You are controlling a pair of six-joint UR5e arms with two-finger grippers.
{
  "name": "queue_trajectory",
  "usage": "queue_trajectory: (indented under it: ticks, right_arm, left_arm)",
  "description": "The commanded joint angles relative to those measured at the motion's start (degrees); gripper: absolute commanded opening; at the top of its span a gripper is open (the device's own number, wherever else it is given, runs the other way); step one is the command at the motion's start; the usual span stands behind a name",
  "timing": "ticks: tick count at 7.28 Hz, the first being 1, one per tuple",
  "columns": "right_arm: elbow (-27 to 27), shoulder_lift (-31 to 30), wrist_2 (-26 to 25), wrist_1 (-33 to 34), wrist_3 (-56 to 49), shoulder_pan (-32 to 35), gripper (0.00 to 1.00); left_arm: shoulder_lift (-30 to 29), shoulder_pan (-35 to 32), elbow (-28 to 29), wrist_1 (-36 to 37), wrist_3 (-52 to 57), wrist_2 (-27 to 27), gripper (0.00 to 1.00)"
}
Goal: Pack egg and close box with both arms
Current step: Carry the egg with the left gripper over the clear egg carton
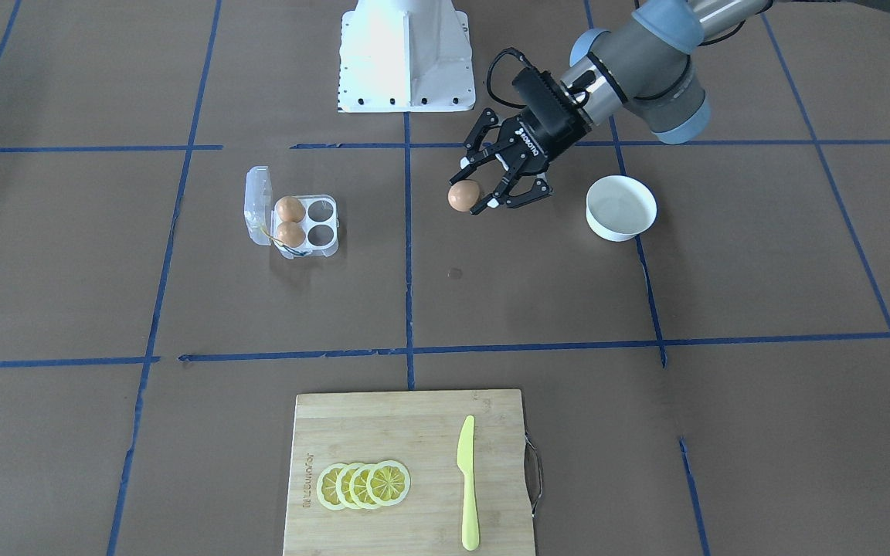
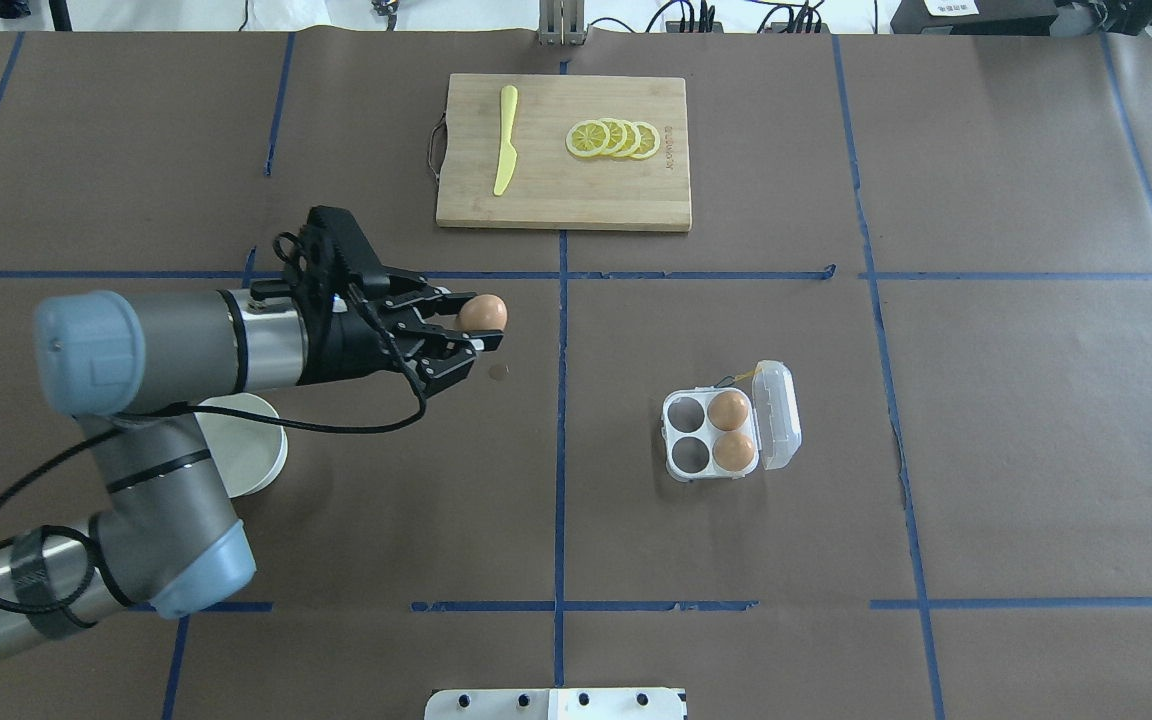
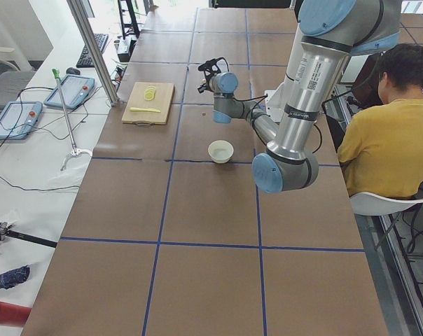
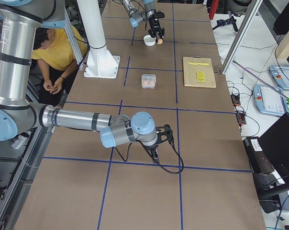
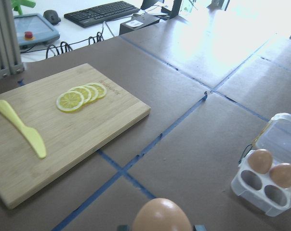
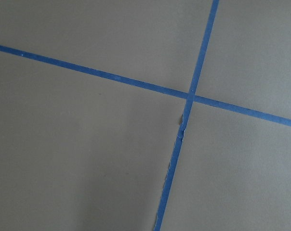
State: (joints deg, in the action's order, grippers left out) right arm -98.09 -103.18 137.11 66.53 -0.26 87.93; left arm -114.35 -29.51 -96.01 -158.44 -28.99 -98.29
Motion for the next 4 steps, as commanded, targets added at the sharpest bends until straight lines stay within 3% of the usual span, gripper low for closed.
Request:
queue_trajectory:
  ticks: [1,2,4]
  right_arm:
    - [0.0,0.1,-0.1,0.0,-0.1,0.0,1.0]
    - [0.4,0.3,-0.1,0.0,-0.1,0.0,1.0]
    - [0.5,0.3,-0.1,0.0,-0.2,0.0,1.0]
  left_arm:
    - [-7.4,10.2,10.2,-7.0,5.7,12.8,0.0]
    - [-8.9,11.0,11.7,-7.2,6.3,13.5,0.0]
    - [-14.9,13.2,19.0,-7.2,6.4,15.9,0.1]
